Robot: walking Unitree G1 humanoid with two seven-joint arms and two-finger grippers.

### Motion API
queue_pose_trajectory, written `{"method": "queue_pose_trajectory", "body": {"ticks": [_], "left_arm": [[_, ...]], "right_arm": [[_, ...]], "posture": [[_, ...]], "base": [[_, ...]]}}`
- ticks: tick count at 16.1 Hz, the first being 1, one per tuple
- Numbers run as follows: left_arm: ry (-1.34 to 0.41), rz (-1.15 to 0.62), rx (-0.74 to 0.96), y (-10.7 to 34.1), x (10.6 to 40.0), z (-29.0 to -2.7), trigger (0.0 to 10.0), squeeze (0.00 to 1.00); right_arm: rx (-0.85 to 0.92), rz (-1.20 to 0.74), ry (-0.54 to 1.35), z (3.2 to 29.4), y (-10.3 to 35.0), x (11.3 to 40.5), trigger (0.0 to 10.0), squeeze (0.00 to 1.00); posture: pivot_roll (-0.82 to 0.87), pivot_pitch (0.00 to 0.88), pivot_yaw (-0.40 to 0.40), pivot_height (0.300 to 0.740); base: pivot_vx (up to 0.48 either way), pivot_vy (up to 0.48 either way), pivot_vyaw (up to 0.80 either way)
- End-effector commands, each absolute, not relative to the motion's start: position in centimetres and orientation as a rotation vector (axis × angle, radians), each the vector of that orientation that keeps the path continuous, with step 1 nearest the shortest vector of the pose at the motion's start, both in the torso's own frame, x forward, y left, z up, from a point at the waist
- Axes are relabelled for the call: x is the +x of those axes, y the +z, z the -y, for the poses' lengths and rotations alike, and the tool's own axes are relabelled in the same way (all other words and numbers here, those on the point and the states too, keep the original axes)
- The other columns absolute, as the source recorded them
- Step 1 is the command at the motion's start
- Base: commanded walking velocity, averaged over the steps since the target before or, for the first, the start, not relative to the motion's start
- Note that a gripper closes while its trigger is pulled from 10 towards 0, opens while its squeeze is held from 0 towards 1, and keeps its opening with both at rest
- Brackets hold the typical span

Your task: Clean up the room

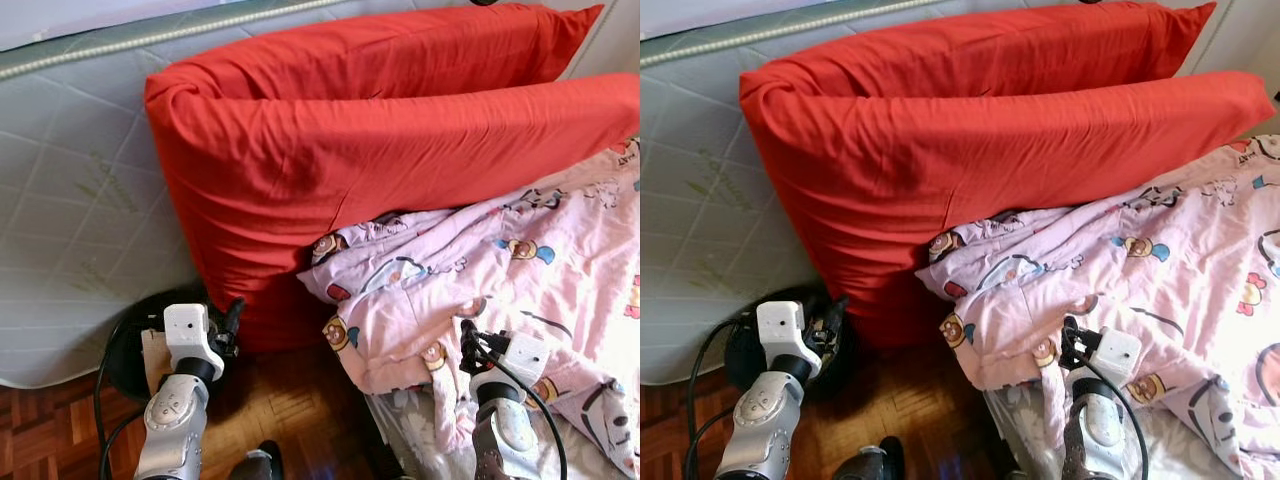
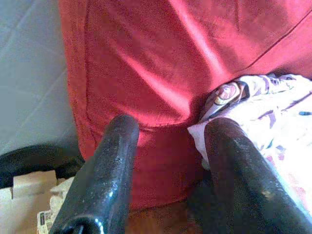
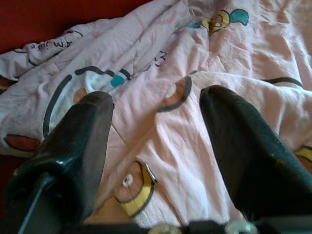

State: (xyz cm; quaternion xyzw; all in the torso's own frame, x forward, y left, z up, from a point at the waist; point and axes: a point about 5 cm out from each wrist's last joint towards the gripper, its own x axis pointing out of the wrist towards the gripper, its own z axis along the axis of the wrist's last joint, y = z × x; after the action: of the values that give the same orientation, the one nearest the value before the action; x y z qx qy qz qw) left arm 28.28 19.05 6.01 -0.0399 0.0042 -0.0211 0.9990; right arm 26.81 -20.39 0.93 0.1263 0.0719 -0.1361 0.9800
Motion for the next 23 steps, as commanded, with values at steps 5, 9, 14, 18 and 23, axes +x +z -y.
{"method": "queue_pose_trajectory", "body": {"ticks": [5,9,14,18,23], "left_arm": [[-0.035,-0.04,-0.082,5.54,27.93,-19.44,10.0,0.0],[-0.038,-0.043,-0.083,5.63,28.11,-19.67,10.0,0.0],[-0.036,-0.058,-0.075,5.32,28.14,-20.05,10.0,0.0],[-0.035,-0.059,-0.075,5.32,28.16,-20.06,10.0,0.0],[-0.035,-0.059,-0.075,5.32,28.16,-20.06,10.0,0.0]], "right_arm": [[0.26,-0.205,-0.283,20.08,-0.09,26.1,10.0,0.0],[0.268,-0.209,-0.29,19.96,-0.03,26.36,10.0,0.0],[0.278,-0.249,-0.282,19.36,-0.41,26.46,10.0,0.0],[0.279,-0.236,-0.279,19.28,-0.33,26.45,10.0,0.0],[0.279,-0.236,-0.279,19.28,-0.33,26.45,10.0,0.0]], "posture": [[-0.01,0.186,0.013,0.667],[0.0,0.204,0.01,0.667],[0.0,0.211,0.013,0.647],[0.0,0.213,0.014,0.642],[0.0,0.213,0.014,0.642]], "base": [[0.0,0.0,0.0],[0.0,0.0,0.0],[0.0,0.0,0.0],[0.0,0.0,0.0],[0.0,0.0,0.0]]}}
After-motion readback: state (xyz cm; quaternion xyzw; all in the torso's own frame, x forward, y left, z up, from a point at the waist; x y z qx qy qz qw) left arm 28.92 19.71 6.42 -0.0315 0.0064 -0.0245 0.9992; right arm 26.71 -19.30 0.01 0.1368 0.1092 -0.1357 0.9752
